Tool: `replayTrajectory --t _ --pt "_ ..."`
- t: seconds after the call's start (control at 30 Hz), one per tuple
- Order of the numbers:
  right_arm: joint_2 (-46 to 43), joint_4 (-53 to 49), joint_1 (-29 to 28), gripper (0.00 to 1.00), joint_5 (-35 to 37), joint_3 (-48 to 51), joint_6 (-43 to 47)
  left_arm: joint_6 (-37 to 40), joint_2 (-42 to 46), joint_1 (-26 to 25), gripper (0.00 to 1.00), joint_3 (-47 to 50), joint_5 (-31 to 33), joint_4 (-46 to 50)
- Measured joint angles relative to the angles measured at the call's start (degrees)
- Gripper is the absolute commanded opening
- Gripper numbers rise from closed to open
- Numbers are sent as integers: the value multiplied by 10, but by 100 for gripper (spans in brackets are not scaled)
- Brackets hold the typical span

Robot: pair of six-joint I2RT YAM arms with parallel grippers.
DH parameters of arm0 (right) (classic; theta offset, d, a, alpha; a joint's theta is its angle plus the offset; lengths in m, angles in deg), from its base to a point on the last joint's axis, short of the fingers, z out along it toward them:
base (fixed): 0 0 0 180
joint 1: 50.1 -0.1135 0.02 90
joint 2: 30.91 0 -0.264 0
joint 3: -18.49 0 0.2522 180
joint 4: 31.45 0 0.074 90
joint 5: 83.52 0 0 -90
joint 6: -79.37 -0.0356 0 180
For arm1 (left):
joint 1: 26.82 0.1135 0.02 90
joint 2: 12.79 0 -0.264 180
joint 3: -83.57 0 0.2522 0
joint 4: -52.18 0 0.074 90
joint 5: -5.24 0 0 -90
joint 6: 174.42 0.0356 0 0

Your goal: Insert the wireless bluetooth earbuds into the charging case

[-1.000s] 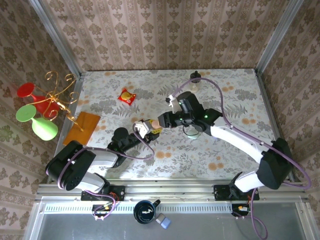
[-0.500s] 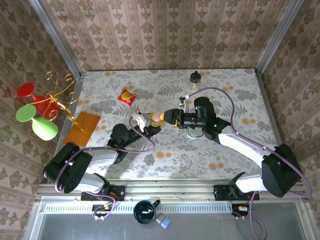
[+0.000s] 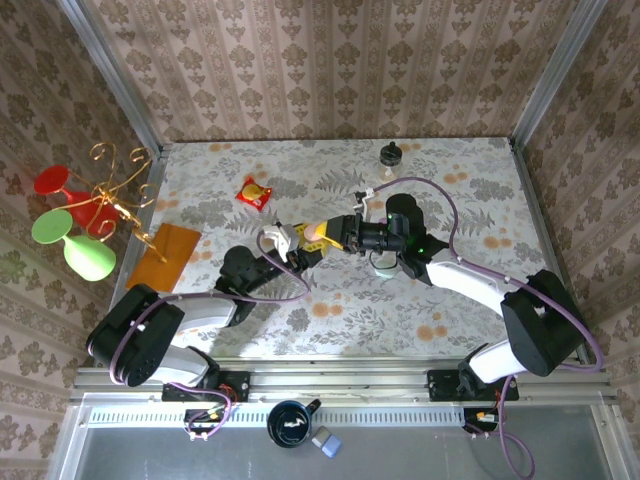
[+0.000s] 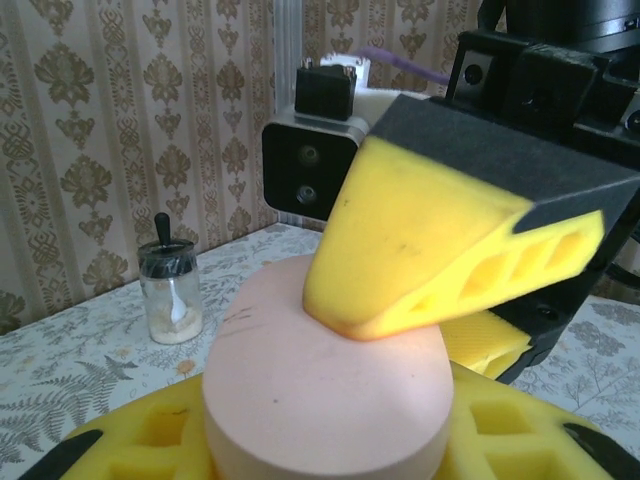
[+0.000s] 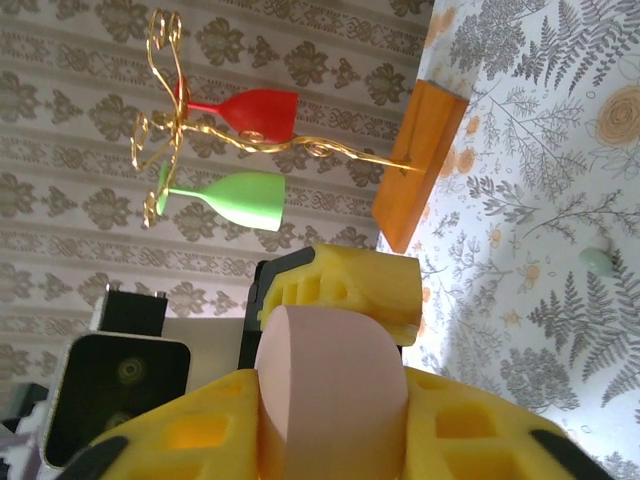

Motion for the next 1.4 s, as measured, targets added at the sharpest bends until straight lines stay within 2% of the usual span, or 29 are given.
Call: replayTrajectory --t 0.1,0.2,0.3,0.47,0.63,0.77,0.93,1.17,1.4 --pt "1 4 1 17 -3 0 1 -1 0 0 40 0 0 -3" --pt "1 -5 1 17 -3 0 5 3 1 0 62 1 1 -9" --pt "4 -15 2 16 4 0 15 13 2 0 77 4 -3 -4" --pt "4 -47 25 16 49 16 42 27 11 13 90 21 -1 29" --pt "7 -125 50 16 123 31 84 63 57 18 99 25 7 133" --pt "32 -160 60 16 172 27 120 92 85 18 100 25 11 205" --pt "111 -205 71 18 226 -17 154 116 97 18 100 25 10 271" --pt "199 -218 75 23 247 -77 167 124 97 18 100 25 11 306" --pt "233 -216 75 40 242 -94 170 124 103 18 100 18 25 341"
